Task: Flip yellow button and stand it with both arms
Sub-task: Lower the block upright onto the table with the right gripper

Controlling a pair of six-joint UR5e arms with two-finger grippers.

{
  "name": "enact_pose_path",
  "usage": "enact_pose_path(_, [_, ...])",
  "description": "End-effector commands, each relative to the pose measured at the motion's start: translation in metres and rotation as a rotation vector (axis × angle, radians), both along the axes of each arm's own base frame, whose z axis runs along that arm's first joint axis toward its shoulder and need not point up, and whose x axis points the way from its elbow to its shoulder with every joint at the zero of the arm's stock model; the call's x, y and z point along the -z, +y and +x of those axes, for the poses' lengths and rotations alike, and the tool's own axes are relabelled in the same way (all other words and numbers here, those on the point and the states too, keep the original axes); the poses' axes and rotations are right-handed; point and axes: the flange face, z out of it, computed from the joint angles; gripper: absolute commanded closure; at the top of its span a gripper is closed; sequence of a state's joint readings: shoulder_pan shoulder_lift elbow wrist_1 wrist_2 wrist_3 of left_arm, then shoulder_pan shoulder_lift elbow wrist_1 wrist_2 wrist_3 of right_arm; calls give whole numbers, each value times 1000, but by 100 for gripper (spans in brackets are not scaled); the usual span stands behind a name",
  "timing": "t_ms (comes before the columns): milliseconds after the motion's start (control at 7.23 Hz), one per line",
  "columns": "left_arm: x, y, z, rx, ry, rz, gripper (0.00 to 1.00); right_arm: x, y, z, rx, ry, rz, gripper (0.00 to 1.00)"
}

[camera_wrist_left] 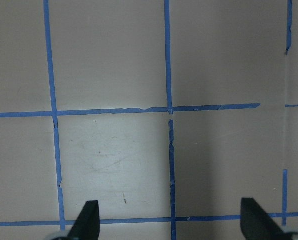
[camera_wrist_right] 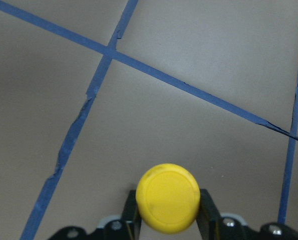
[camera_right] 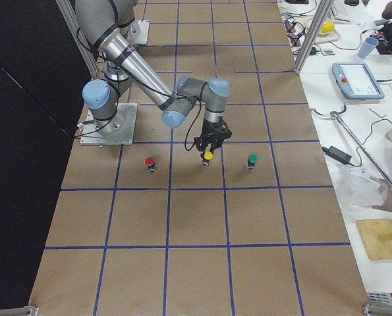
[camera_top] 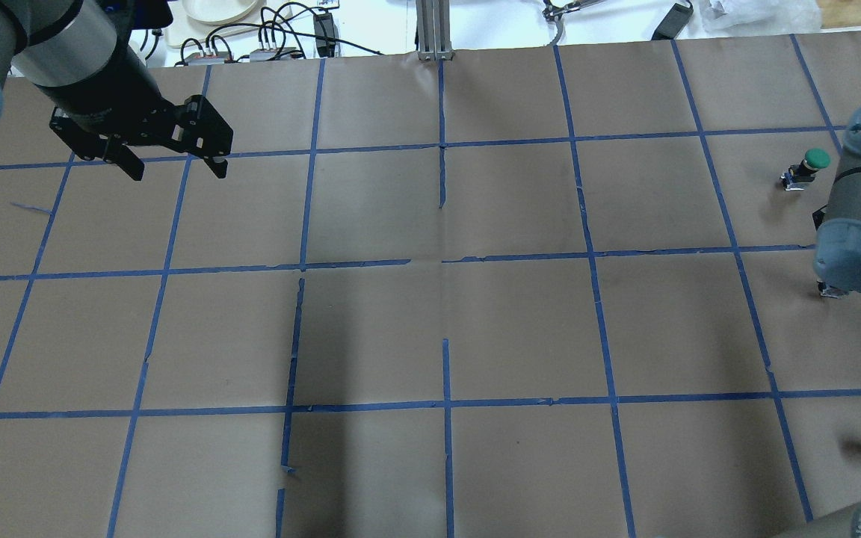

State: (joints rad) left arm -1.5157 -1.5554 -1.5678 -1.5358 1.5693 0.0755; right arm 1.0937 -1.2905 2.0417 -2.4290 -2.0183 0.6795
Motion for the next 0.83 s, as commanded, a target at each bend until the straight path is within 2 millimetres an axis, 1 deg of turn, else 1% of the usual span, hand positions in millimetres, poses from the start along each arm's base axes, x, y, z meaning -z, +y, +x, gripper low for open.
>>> enact_pose_path(0, [0, 0, 0, 1, 0, 0, 0, 1, 1, 0, 2, -3, 7, 60])
enact_pose_path(138, [1, -1, 0, -1, 0, 0, 0, 5, 4, 1, 0, -7, 15, 32])
enact_pose_path(277, [0, 0, 0, 1, 0, -2, 0, 4, 5, 0, -24, -8, 26, 28])
enact_pose_path(415, [0, -1, 0, 0, 1, -2, 0, 4, 5, 0, -32, -9, 30, 19])
enact_pose_path(553, [0, -1, 0, 0, 1, -8, 0, 5, 5, 0, -33, -10, 31, 17])
enact_pose_path(692, [0, -2, 1, -2, 1, -8, 0, 1, 4, 1, -34, -8, 24, 10])
